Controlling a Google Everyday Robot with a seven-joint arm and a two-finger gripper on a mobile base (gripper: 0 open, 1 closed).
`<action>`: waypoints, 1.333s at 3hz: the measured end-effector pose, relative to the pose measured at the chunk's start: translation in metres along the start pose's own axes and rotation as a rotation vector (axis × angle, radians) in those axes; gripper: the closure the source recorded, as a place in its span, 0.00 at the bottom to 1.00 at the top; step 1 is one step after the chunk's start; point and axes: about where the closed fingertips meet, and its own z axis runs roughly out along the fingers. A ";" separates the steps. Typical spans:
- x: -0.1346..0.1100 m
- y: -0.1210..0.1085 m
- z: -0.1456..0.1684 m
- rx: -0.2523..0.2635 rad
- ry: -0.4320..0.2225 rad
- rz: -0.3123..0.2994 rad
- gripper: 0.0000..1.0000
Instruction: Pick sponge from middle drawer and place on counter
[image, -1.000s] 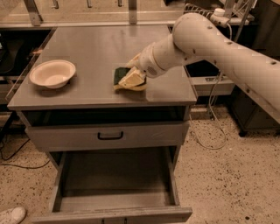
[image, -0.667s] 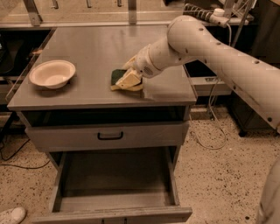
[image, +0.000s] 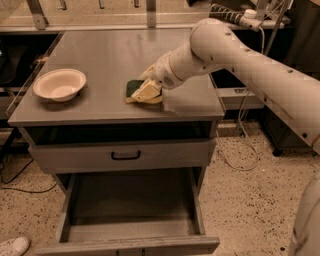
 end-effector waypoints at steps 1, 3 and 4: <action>0.000 0.000 0.000 0.000 0.000 0.000 0.51; 0.000 0.000 0.000 0.000 0.000 0.000 0.05; 0.000 0.000 0.000 0.000 0.000 0.000 0.00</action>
Offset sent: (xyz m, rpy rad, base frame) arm 0.0000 0.0000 0.0000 0.0000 0.0000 0.0000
